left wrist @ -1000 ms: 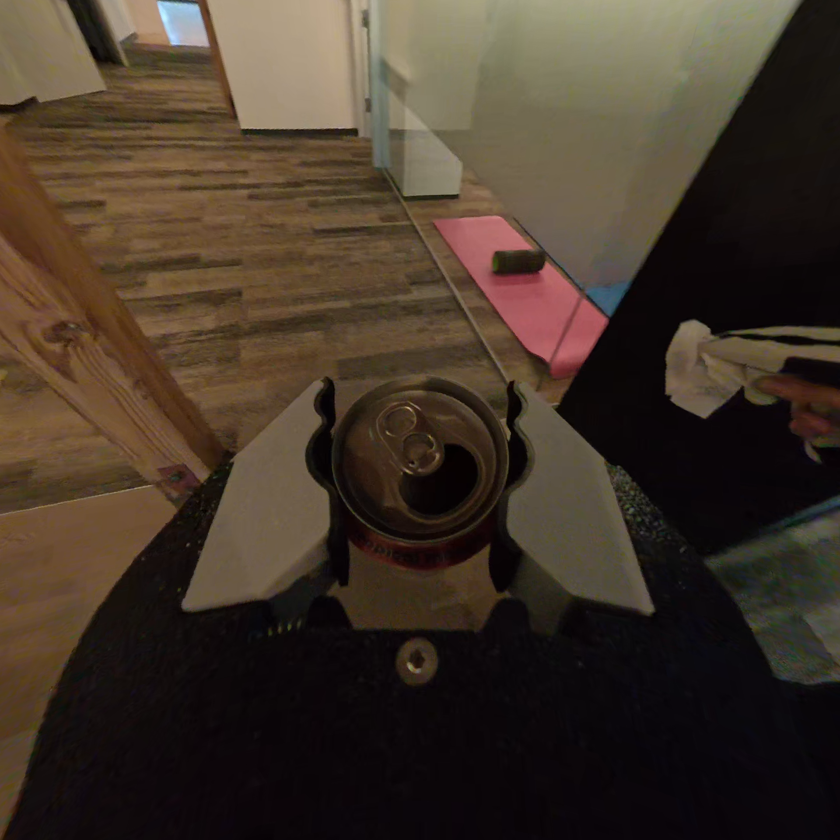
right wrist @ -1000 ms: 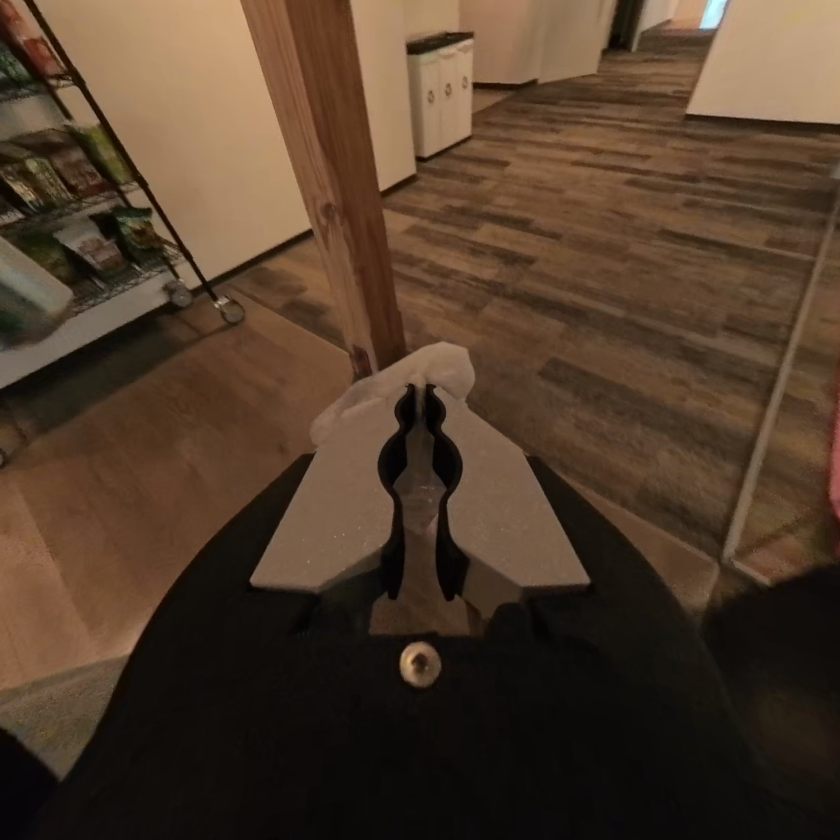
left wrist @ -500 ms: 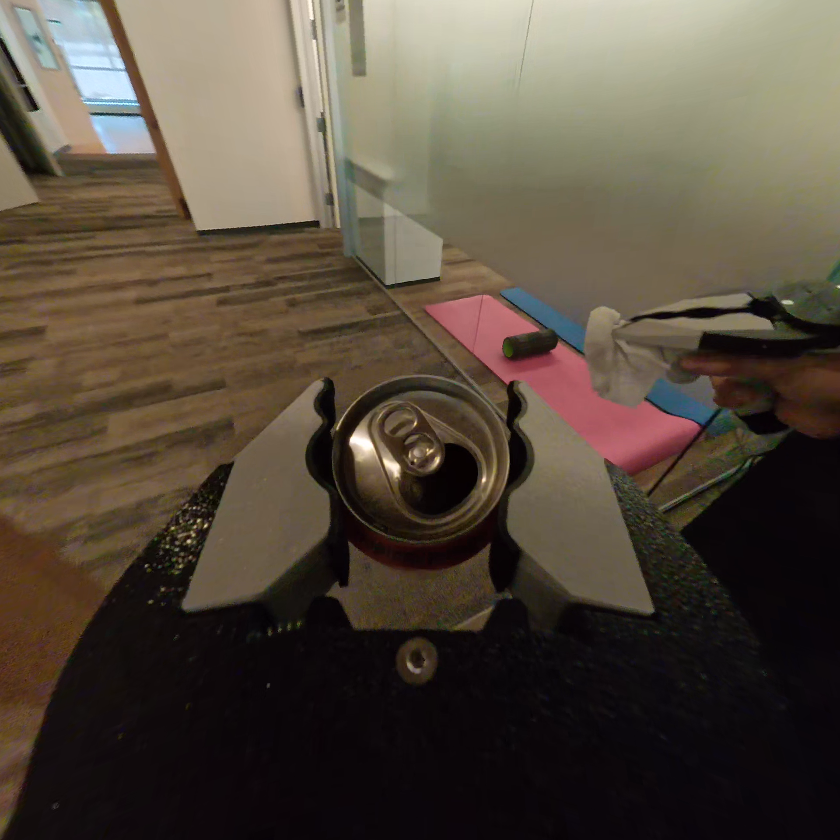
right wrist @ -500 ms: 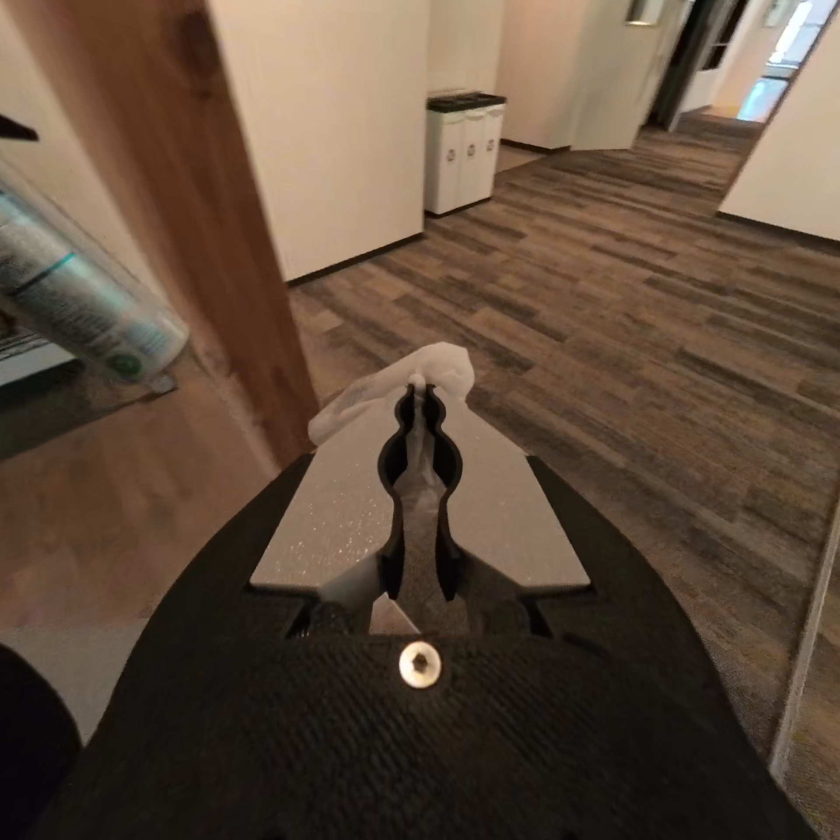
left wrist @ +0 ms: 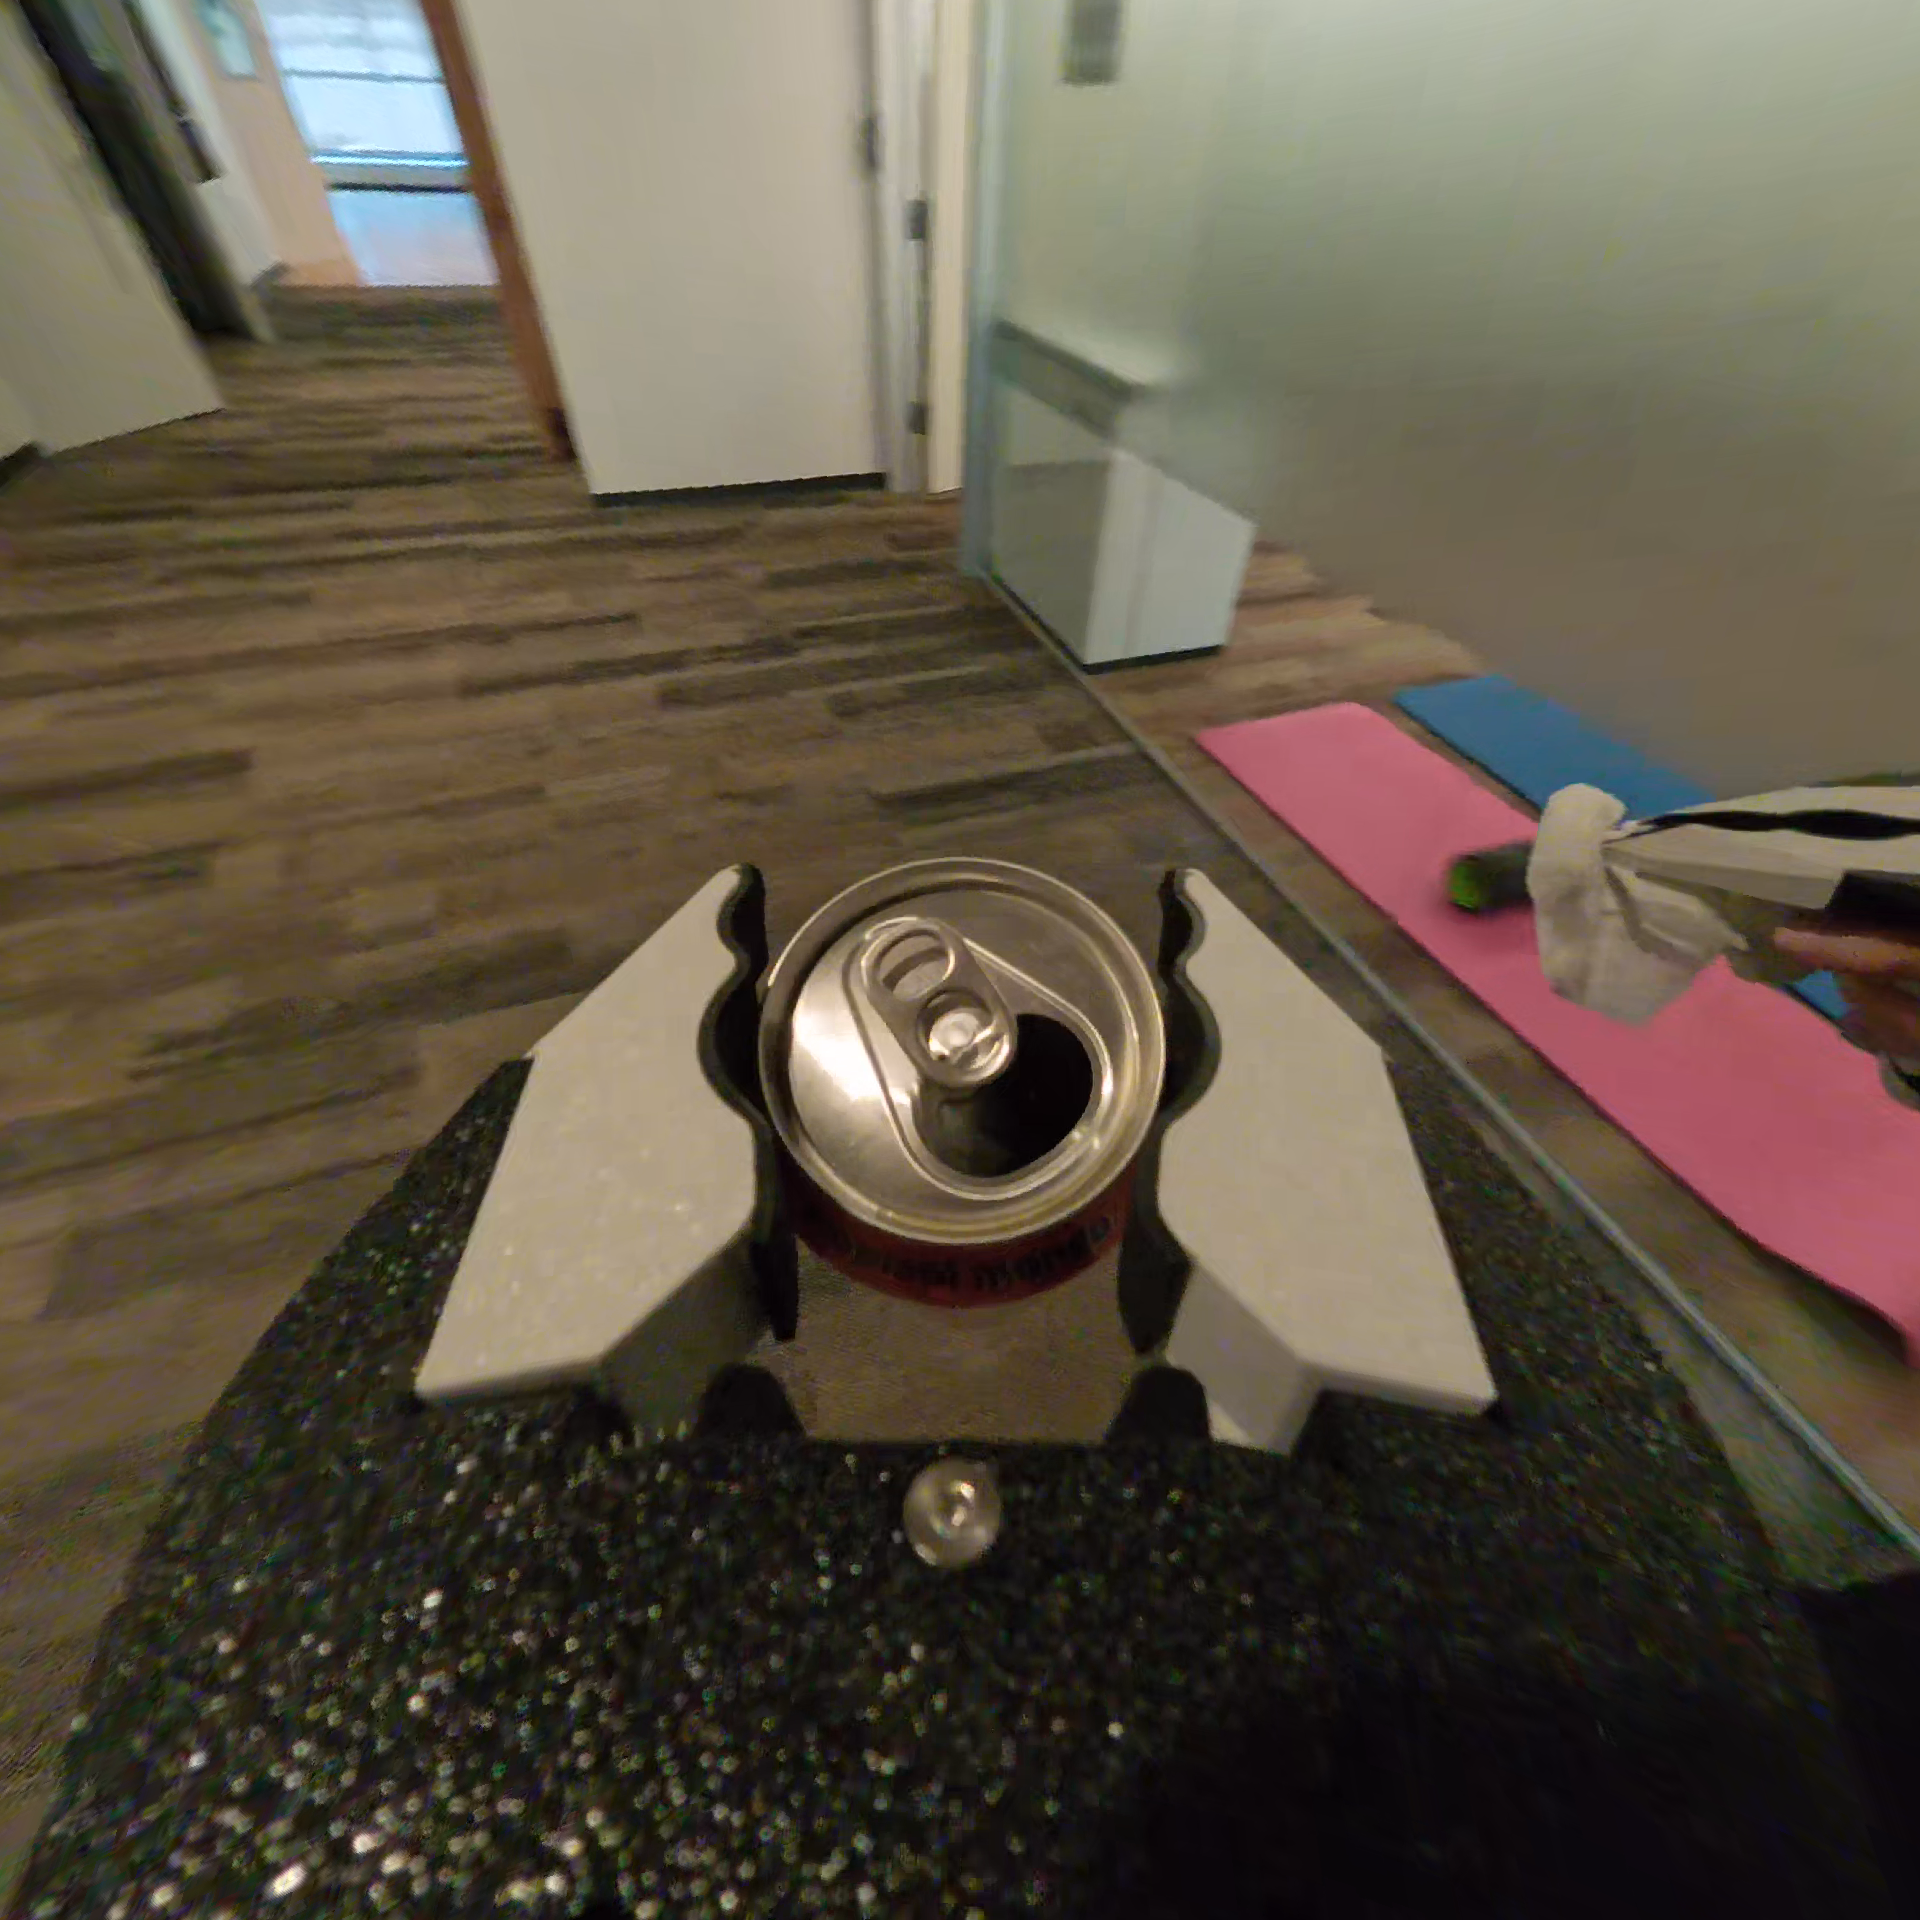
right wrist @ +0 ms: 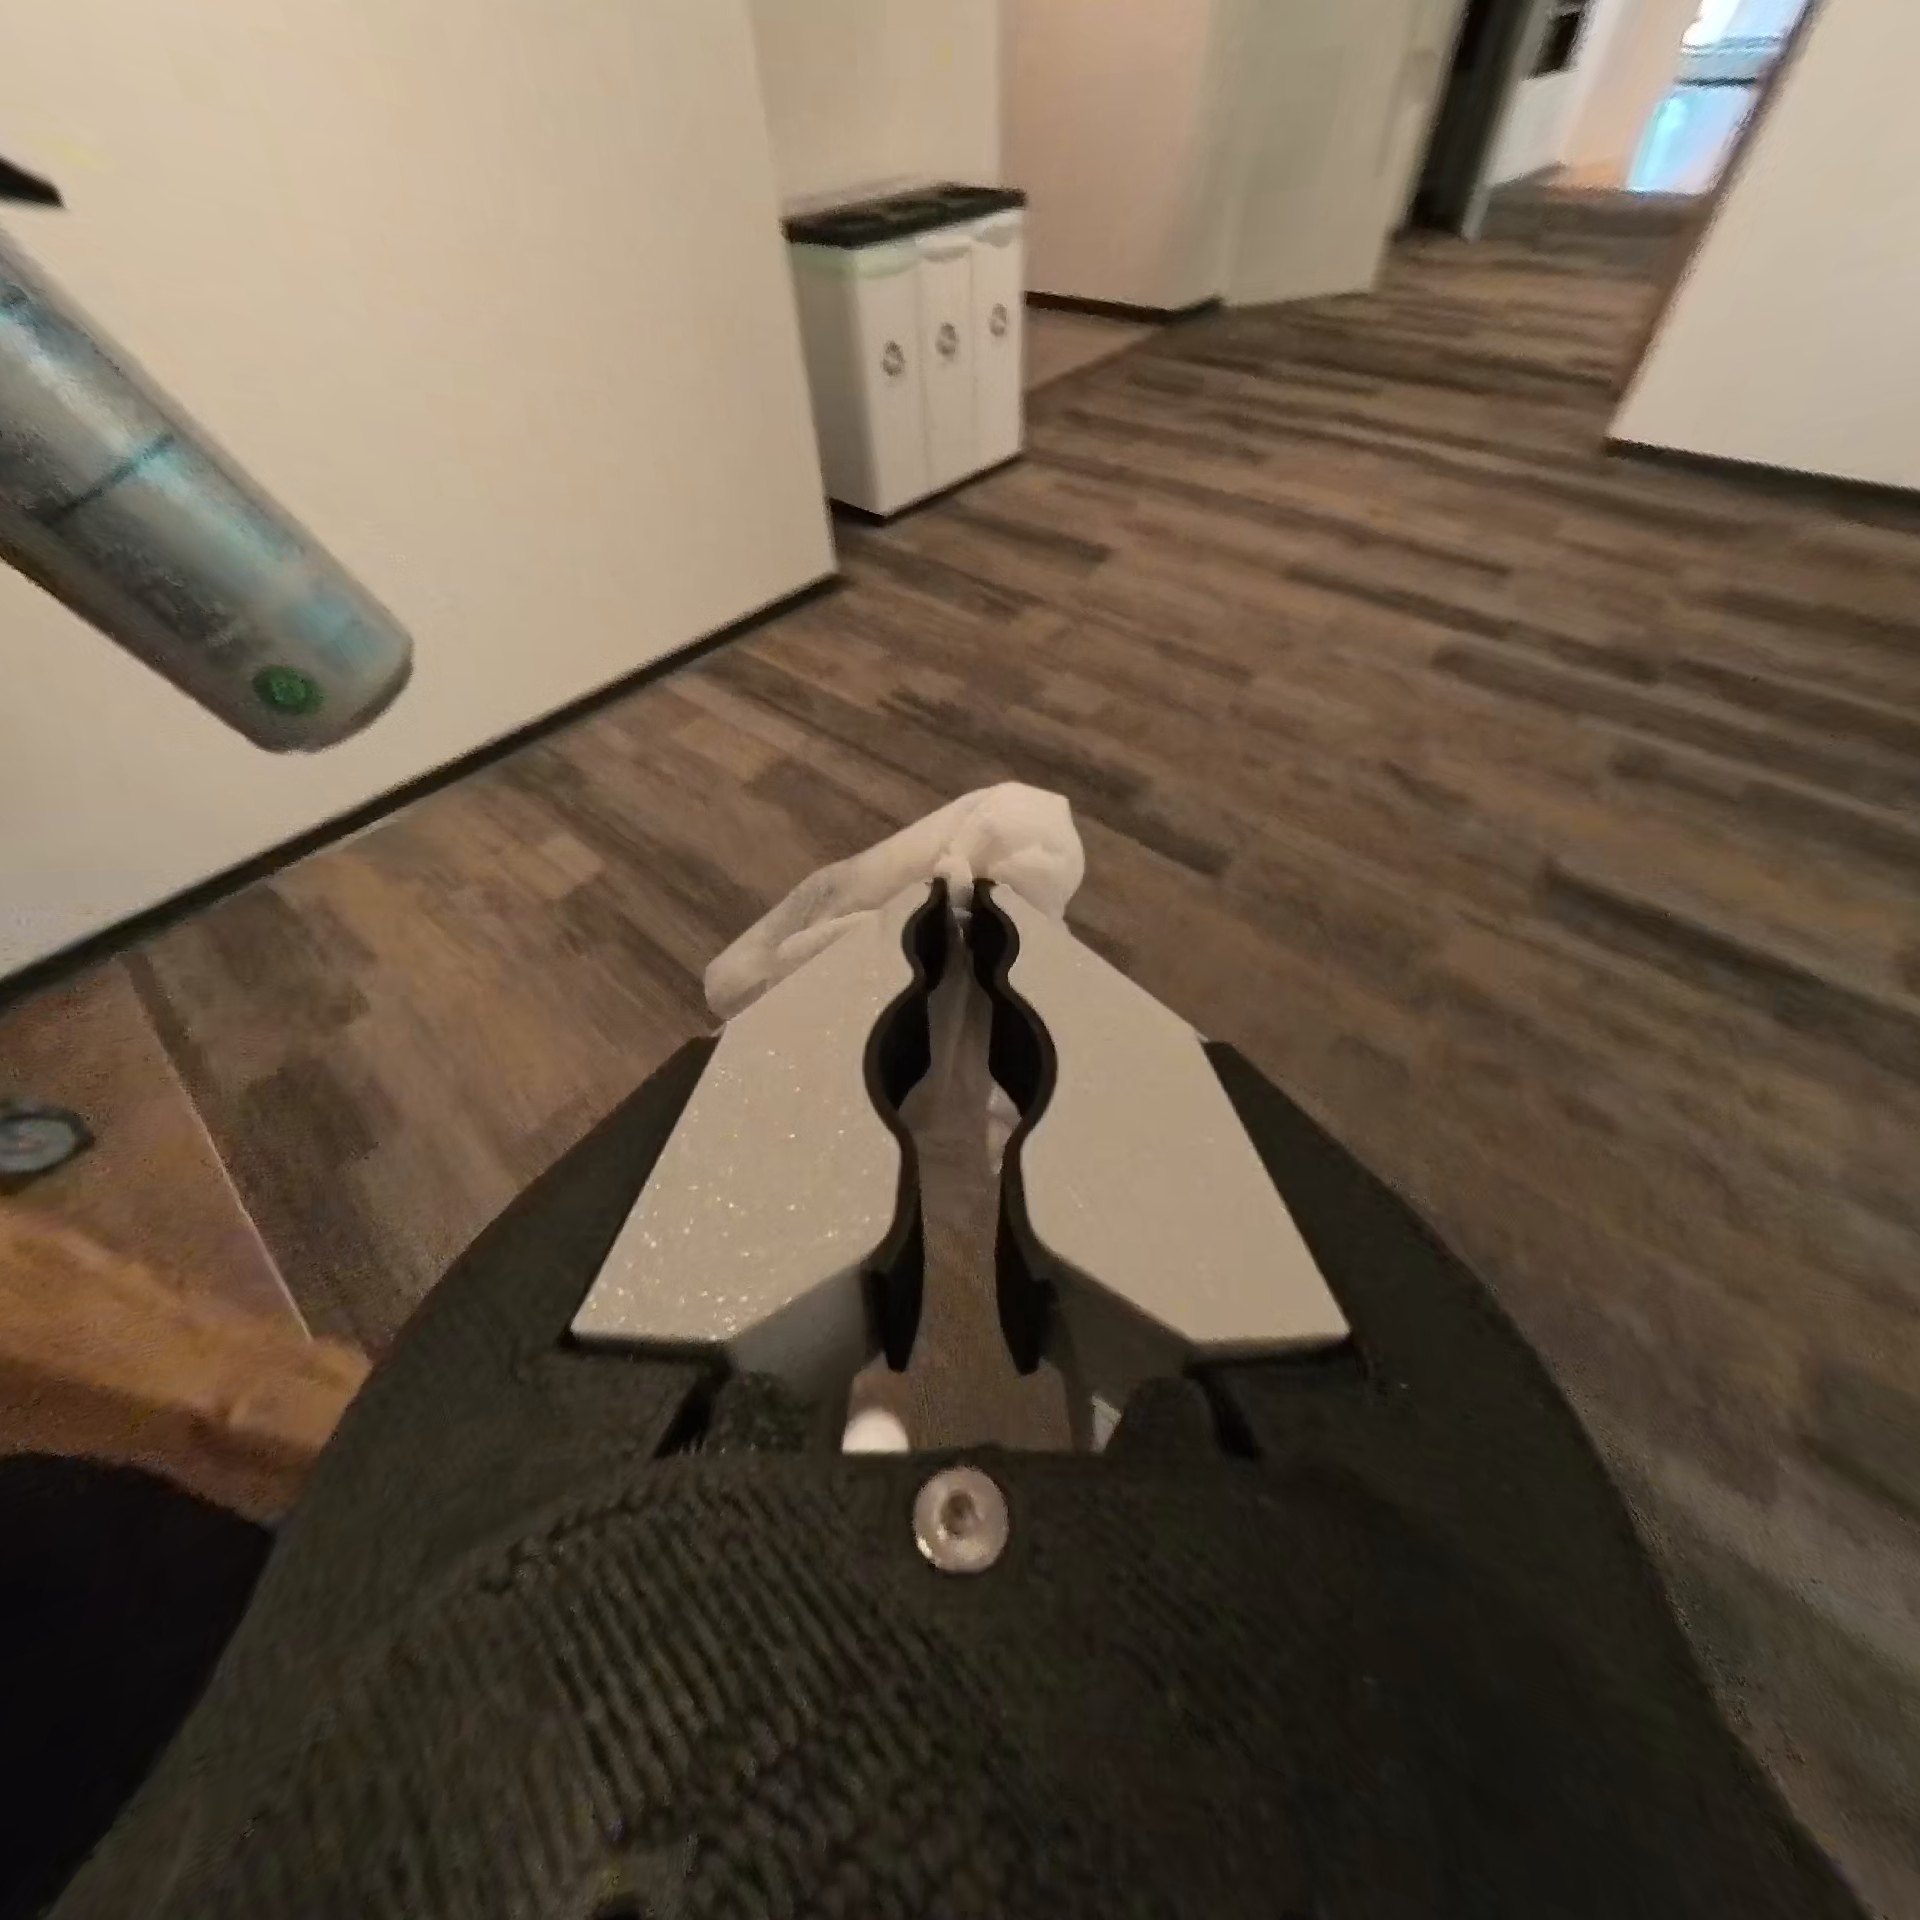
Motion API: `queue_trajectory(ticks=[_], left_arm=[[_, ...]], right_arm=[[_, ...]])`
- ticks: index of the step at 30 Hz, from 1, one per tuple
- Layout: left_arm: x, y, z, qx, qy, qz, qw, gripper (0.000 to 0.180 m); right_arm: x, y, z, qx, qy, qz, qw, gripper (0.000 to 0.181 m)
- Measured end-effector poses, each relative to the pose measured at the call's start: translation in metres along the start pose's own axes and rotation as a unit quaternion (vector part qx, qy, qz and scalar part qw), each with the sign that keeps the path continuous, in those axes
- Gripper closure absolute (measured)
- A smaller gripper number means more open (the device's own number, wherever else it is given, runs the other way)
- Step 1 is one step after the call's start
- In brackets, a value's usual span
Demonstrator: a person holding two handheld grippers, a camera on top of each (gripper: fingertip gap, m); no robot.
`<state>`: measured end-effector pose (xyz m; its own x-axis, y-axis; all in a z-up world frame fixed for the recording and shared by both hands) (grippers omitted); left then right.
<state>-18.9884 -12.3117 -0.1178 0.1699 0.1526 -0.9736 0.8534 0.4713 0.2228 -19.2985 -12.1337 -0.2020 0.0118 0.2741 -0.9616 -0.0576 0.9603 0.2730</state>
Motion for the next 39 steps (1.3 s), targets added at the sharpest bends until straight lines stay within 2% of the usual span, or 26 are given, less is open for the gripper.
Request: queue_trajectory(ticks=[4,11,17,24,30,34,39], left_arm=[[-0.029,-0.072,0.133,-0.072,0.046,0.012,0.996,0.105],[-0.047,-0.175,0.368,-0.178,0.059,0.004,0.982,0.105],[-0.061,-0.307,0.586,-0.185,0.093,-0.025,0.978,0.105],[-0.156,-0.503,0.805,-0.109,0.112,-0.027,0.987,0.105],[-0.182,-0.667,0.985,-0.099,0.065,0.006,0.993,0.105],[-0.199,-0.760,1.112,-0.131,0.075,0.006,0.988,0.105],[-0.256,-0.840,1.264,-0.174,0.090,-0.010,0.980,0.105]], right_arm=[[-0.089,-0.211,-0.036,-0.103,0.010,-0.009,0.995,0.179],[-0.204,-0.517,-0.052,-0.220,0.075,-0.027,0.972,0.179],[-0.256,-0.751,-0.098,-0.198,0.077,-0.006,0.977,0.179],[-0.314,-0.960,-0.183,-0.128,0.040,0.026,0.991,0.178],[-0.321,-1.159,-0.248,-0.084,-0.017,0.036,0.996,0.179],[-0.372,-1.341,-0.278,-0.116,0.011,0.021,0.993,0.179],[-0.485,-1.571,-0.271,-0.226,0.031,-0.003,0.974,0.179]])
Point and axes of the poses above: each gripper's, where its closed fingertips meet, y back along the fingers, x out of its underside, z = x × y across the jaws, the point moved 8 cm from there along y, back along the fingers, and after that the axes turned 1 degree about y, right-handed, at the moved point
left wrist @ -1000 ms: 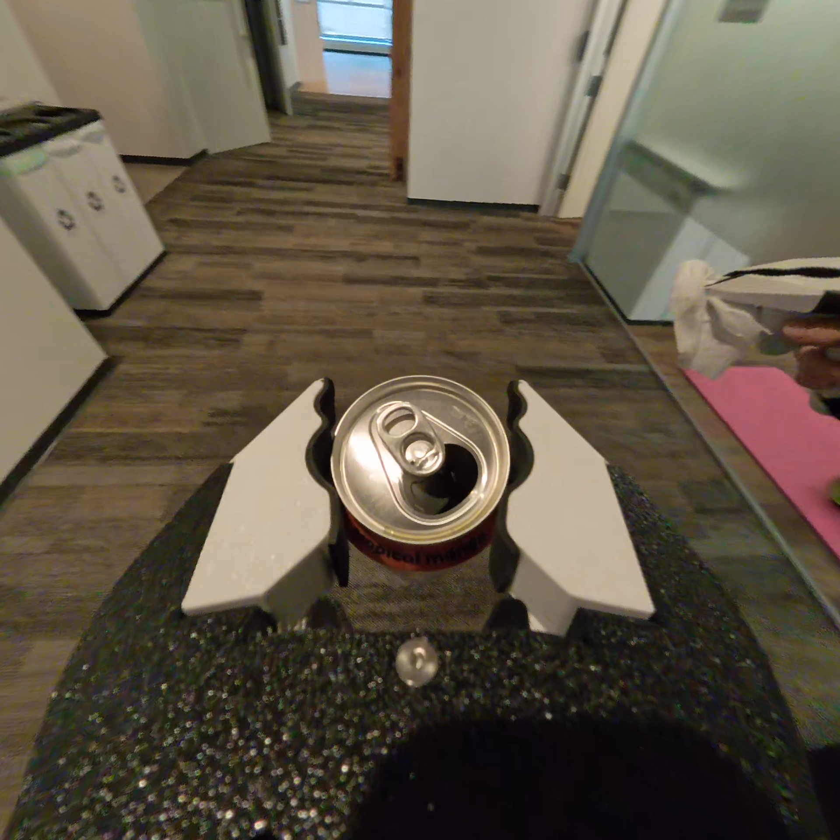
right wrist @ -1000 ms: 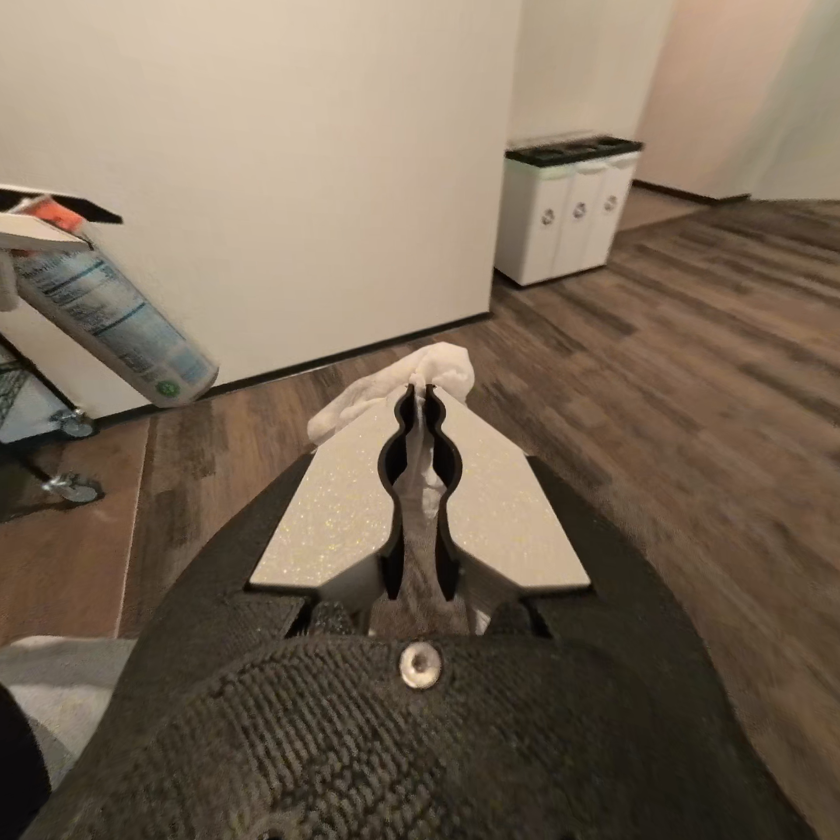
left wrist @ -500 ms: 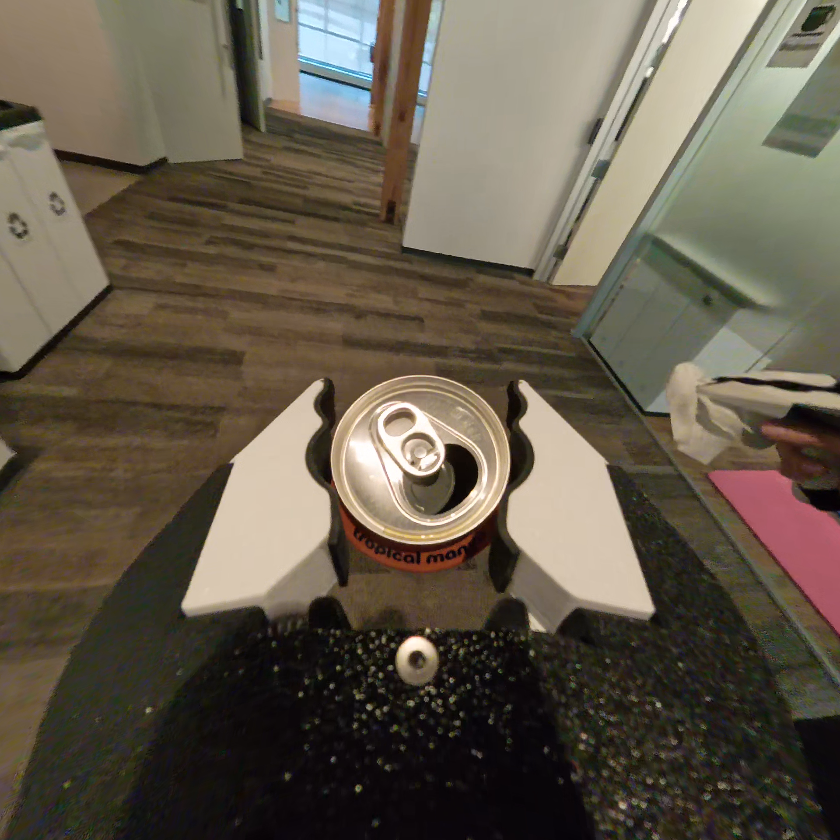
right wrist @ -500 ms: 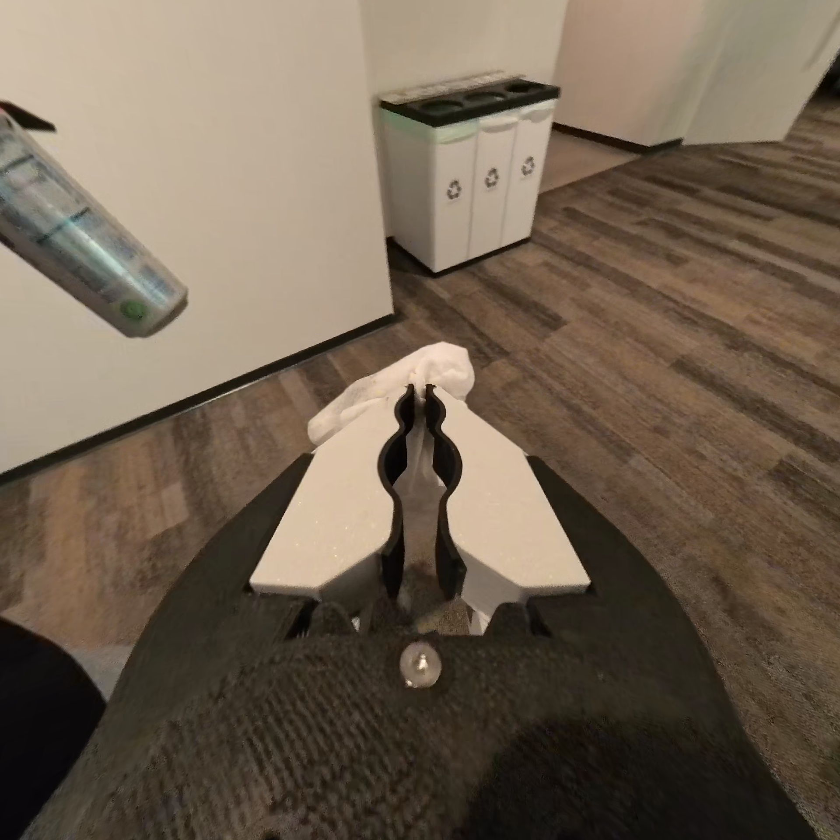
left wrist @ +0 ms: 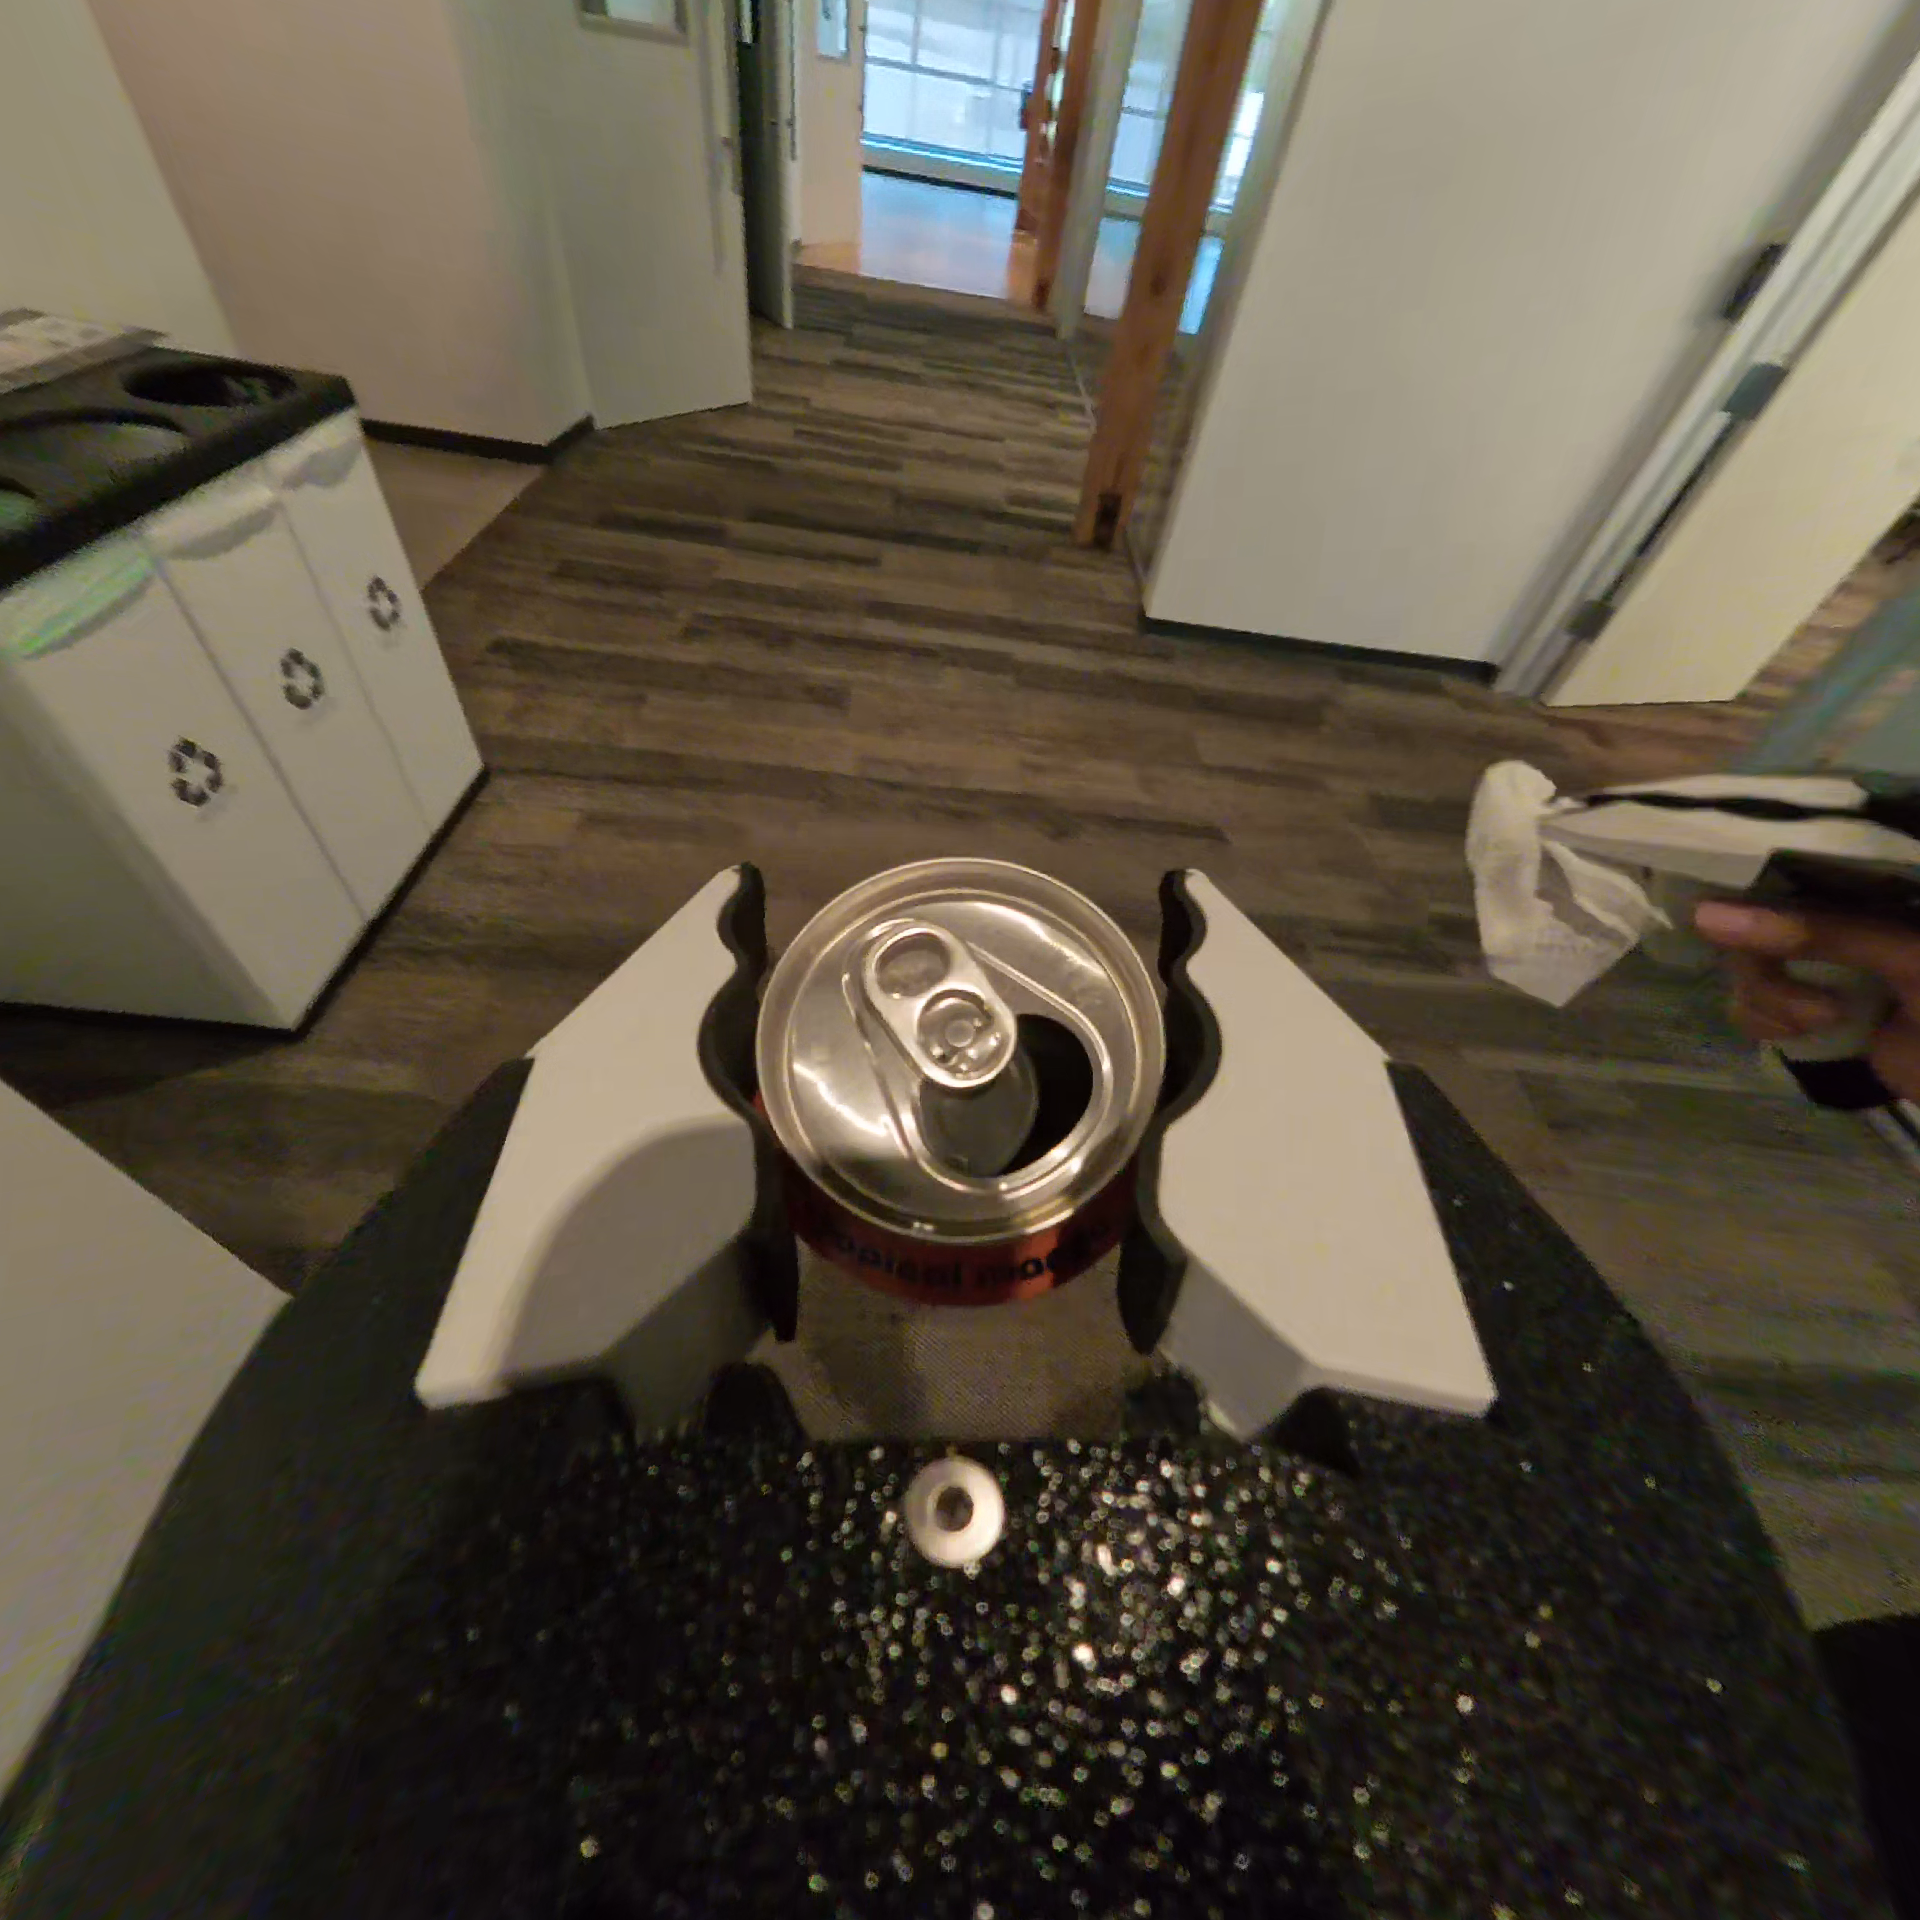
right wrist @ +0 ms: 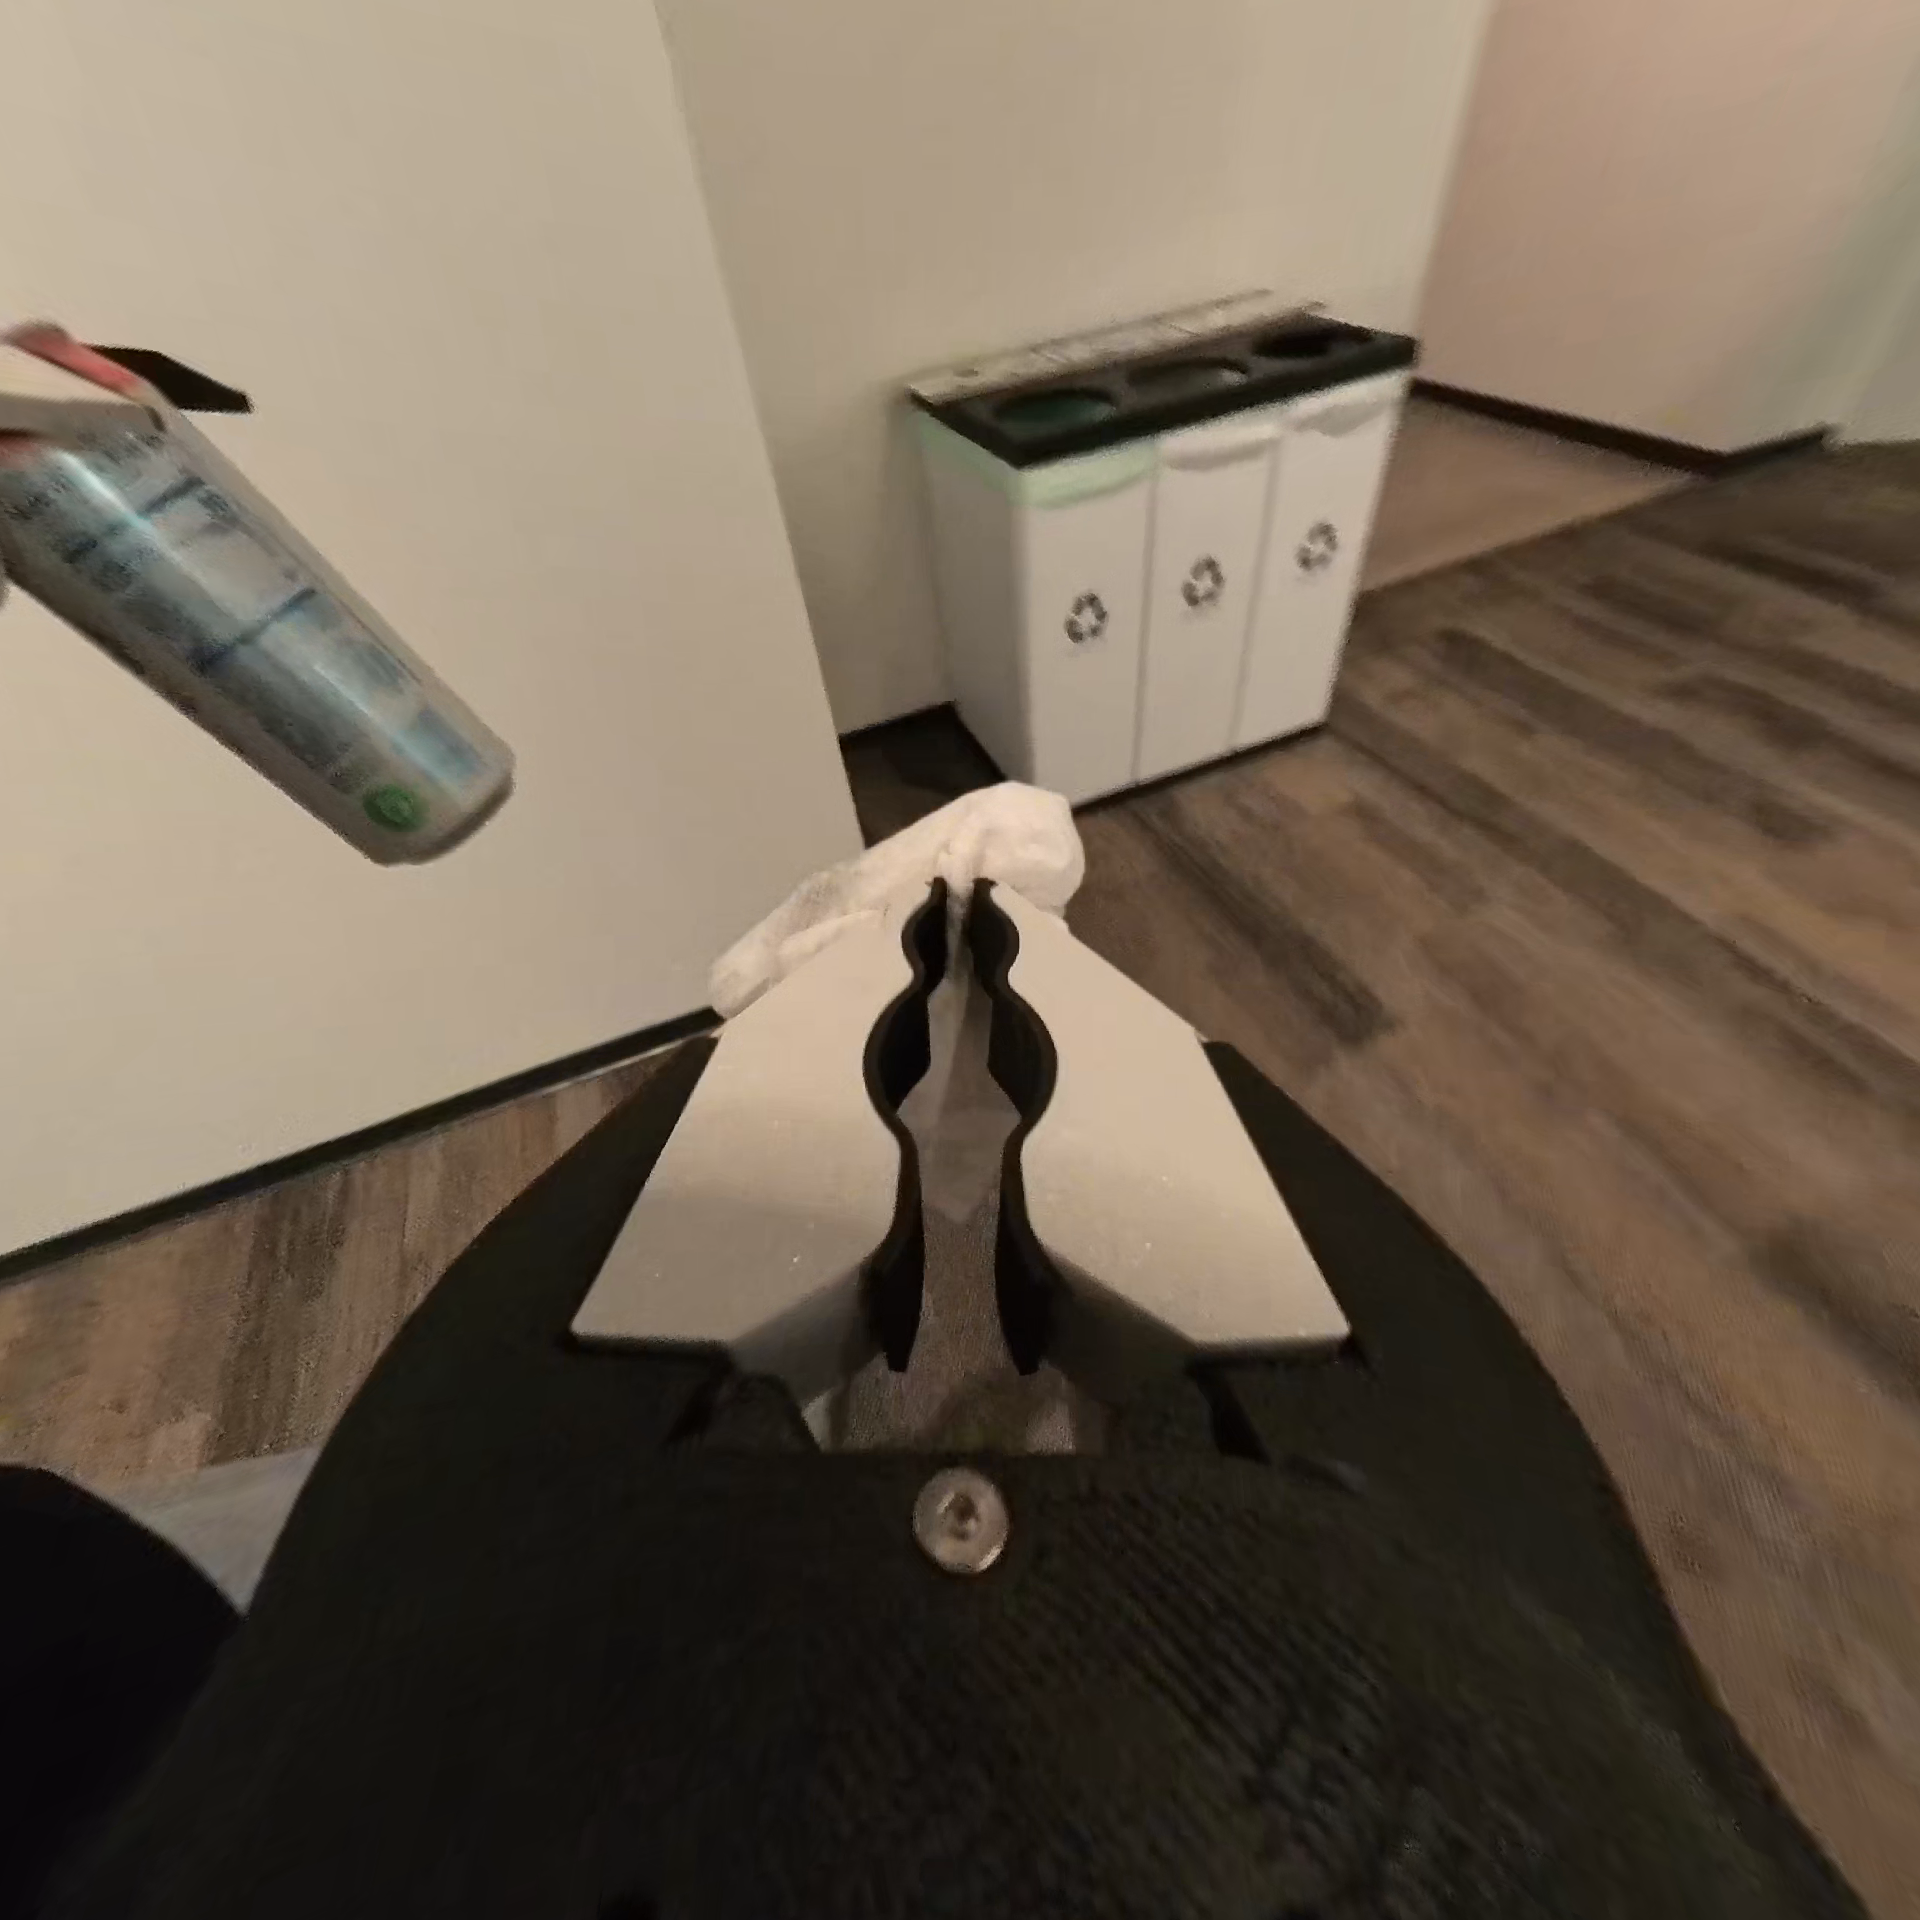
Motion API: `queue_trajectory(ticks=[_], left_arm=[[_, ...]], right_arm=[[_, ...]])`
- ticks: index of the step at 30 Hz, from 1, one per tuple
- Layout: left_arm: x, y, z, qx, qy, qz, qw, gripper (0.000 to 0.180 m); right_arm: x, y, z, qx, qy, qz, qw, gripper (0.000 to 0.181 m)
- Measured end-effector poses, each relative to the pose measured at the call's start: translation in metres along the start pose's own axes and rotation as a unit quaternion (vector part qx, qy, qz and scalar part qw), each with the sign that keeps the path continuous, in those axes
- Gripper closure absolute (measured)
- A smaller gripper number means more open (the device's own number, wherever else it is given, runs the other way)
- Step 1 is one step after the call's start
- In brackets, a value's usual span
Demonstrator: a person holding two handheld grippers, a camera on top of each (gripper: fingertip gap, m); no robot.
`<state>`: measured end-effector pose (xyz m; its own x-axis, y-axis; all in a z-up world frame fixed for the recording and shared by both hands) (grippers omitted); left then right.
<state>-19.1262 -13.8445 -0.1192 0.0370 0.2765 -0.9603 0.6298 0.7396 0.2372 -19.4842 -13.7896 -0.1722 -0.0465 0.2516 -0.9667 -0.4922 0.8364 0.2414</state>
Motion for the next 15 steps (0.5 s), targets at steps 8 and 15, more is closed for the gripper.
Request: queue_trajectory(ticks=[8,15], left_arm=[[-0.073,-0.178,0.182,-0.051,-0.012,-0.033,0.998,0.105],[-0.146,-0.368,0.376,-0.050,0.003,-0.059,0.997,0.105]], right_arm=[[-0.105,-0.284,-0.073,-0.156,0.025,-0.025,0.987,0.179],[-0.169,-0.491,-0.195,-0.095,0.063,-0.014,0.993,0.179]])
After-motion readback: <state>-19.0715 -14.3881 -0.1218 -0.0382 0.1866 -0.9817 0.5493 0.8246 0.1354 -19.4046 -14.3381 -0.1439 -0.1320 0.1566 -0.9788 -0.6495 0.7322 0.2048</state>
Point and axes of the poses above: each gripper's, where its closed fingertips meet, y back along the fingers, x out of its underside, z = x × y across the jaws, the point moved 8 cm from there along y, back along the fingers, and after that the axes turned 1 degree about y, right-handed, at the moved point
